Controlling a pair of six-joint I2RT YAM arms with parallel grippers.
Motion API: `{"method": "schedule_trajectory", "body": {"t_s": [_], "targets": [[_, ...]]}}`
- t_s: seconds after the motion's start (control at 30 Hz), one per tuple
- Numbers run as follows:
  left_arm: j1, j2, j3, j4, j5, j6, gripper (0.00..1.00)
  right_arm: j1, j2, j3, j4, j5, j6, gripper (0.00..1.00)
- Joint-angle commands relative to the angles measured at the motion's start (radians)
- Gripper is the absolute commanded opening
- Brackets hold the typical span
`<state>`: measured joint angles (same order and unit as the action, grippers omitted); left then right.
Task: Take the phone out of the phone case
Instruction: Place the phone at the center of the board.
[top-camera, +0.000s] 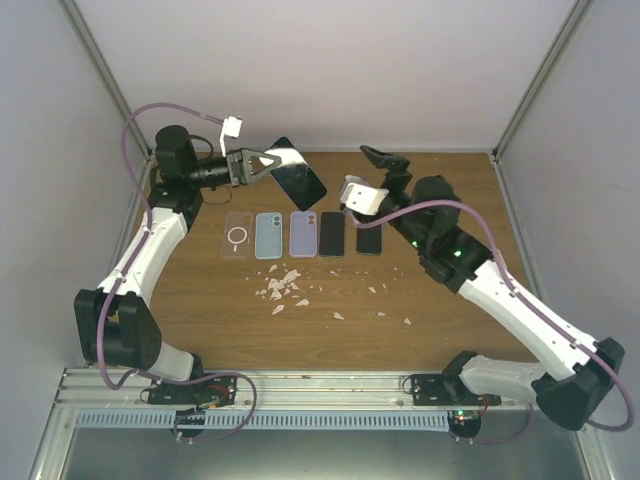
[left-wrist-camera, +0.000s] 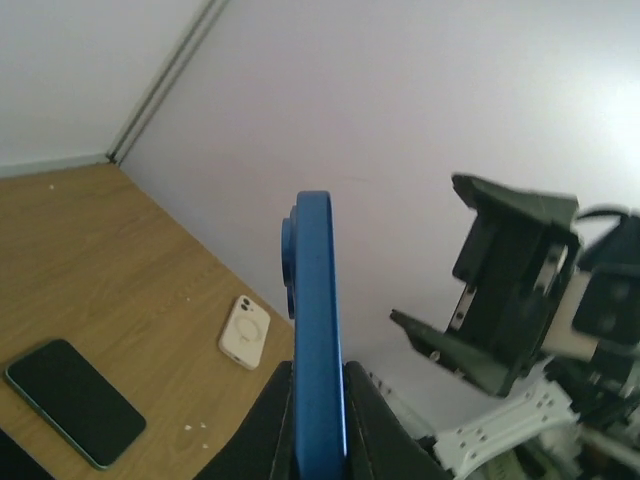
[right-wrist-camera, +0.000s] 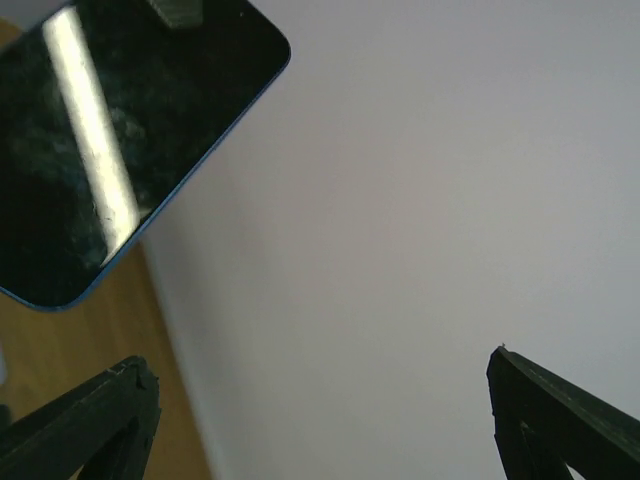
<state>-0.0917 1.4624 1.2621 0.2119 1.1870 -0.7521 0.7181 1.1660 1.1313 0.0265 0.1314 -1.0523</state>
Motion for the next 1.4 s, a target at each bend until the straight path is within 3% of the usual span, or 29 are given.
{"method": "schedule_trajectory", "body": {"t_s": [0.0, 0.17, 0.33, 0.5, 0.6, 0.8, 0.9, 1.13, 1.27, 1.37], "targets": [[-0.057, -0.046, 0.083, -0.153, 0.075, 0.339, 0.0, -0.062, -0.056, 0.059, -0.273, -0.239, 0.299, 0.89], [-0.117, -0.073, 0.086, -0.274, 0.102, 0.547, 0.0, -0.139, -0.082, 0.095, -0.353, -0.425, 0.463, 0.88], [-0.159, -0.074, 0.093, -0.347, 0.147, 0.659, 0.0, -0.167, -0.095, 0.085, -0.439, -0.647, 0.57, 0.86], [-0.215, -0.085, 0.113, -0.482, 0.11, 0.834, 0.0, -0.175, -0.11, 0.056, -0.485, -0.786, 0.662, 0.75], [-0.231, -0.088, 0.116, -0.501, 0.097, 0.862, 0.0, -0.178, -0.109, 0.041, -0.474, -0.812, 0.714, 0.66], [-0.275, -0.085, 0.156, -0.591, 0.074, 0.981, 0.0, -0.178, -0.076, 0.018, -0.444, -0.824, 0.806, 0.61], [-0.289, -0.086, 0.16, -0.618, 0.059, 1.016, 0.0, -0.178, -0.053, 0.022, -0.459, -0.836, 0.825, 0.53], [-0.312, -0.077, 0.175, -0.639, 0.049, 1.037, 0.0, -0.178, -0.01, 0.034, -0.492, -0.87, 0.838, 0.37], [-0.319, -0.074, 0.173, -0.61, 0.033, 1.008, 0.0, -0.178, -0.002, 0.035, -0.49, -0.865, 0.845, 0.33], [-0.32, -0.071, 0.167, -0.562, 0.057, 0.941, 0.0, -0.178, 0.005, 0.034, -0.481, -0.881, 0.864, 0.18]]}}
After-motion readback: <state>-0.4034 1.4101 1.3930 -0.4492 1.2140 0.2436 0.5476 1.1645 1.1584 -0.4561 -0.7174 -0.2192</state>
